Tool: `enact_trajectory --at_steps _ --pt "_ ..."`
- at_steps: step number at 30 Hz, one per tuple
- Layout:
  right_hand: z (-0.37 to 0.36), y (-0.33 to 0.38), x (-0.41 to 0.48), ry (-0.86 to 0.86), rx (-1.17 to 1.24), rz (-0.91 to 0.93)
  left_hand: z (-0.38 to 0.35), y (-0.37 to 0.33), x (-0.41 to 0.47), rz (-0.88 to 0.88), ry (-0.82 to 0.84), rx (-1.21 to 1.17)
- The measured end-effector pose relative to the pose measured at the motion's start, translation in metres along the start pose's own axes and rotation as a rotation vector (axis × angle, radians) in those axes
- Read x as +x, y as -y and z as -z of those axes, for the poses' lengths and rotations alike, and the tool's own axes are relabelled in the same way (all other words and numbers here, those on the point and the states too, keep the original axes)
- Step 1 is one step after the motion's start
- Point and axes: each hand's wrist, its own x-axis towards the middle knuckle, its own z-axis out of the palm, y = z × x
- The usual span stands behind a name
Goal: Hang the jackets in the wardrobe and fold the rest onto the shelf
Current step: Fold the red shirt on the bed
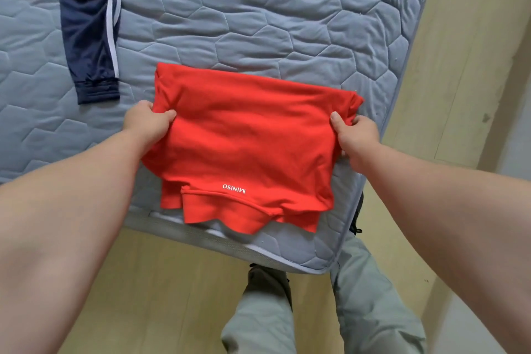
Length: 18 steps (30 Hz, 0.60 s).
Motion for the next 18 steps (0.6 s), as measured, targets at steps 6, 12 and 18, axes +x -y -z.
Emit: enact_trajectory --at_steps 6,12,18 --pt "-0.007 0.004 -0.005 -0.074 -0.045 0.017 -0.022 -0.019 -0.051 -0.033 -0.438 0.306" --pt "-0.003 0.019 -0.010 0.083 0.108 -0.140 -0.104 -0.066 -0.204 -0.687 -0.167 0.207" --pt "0.012 0.034 -0.020 0.254 0.232 -0.203 -0.176 -0.098 -0.296 -0.339 0.101 0.260"
